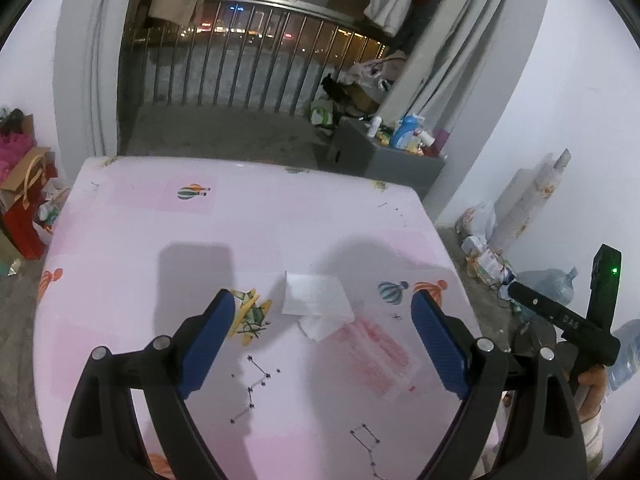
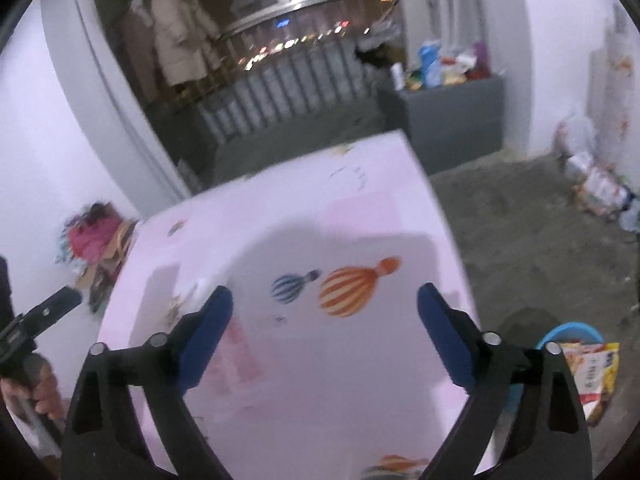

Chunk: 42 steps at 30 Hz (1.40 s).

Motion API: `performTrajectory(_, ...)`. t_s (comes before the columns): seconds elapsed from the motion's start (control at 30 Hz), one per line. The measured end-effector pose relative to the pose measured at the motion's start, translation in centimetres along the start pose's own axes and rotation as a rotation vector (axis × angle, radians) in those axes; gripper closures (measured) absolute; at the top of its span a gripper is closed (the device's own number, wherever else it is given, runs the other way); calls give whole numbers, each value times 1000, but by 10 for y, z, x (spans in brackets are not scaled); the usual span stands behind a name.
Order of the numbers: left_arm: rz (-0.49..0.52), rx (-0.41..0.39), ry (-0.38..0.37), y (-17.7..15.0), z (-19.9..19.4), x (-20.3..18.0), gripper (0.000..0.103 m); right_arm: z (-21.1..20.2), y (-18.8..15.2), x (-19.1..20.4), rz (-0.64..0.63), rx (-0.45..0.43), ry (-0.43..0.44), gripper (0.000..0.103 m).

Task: Collect trash
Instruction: 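Bring both tools over the table toward the white tissue and clear bag, then grasp the white tissue with the left tool while the right tool grasps the clear red-print bag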

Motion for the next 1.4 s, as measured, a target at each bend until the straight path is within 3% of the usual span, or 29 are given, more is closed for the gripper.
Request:
performTrajectory(0.1,26,25,-25,6,25,-1,16,24,-4,8,1,86,37,31)
performTrajectory(0.17,43,46,-46,9,43,-5,23,41,-9,14,-7,142,66,37)
performTrajectory(0.3,94,125,-69,15,93,-16,52,74,-26,30,-15,255,101,48)
performTrajectory(0.43,168,189,-72,10,132,-26,74,101,-41,47,-54,340,90,59)
performTrajectory(0.53,239,244,-45,0,158,-32,88,109,-51,58,-144,344,50,69)
performTrajectory(0.6,253,279,-36,-9,166,-32,92,111,-55,65,-211,345,26,79)
performTrajectory(0.7,250,305,-34,-20,169,-33,94,108,-60,65,-243,350,15,93)
performTrajectory(0.87,216,328,-44,-36,154,-33,94,91,-67,51,-218,343,10,101)
performTrajectory(1.17,94,373,-167,-89,110,-42,94,29,-96,6,-77,325,-45,102)
performTrajectory(1.33,103,296,-220,-98,83,-53,82,2,-111,-22,71,291,47,101)
performTrajectory(1.4,134,272,-246,-97,75,-64,81,-6,-115,-31,150,280,87,88)
Point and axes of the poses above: each gripper's, at about its wrist camera, not at the fingertips, and z roughly the way its jaws point, x to its left, y to its top, the point moved 1 cm from there along z, roughly the way its jaws point, and after that the axes turned 8 degrees about y, right-handed, at the moved point
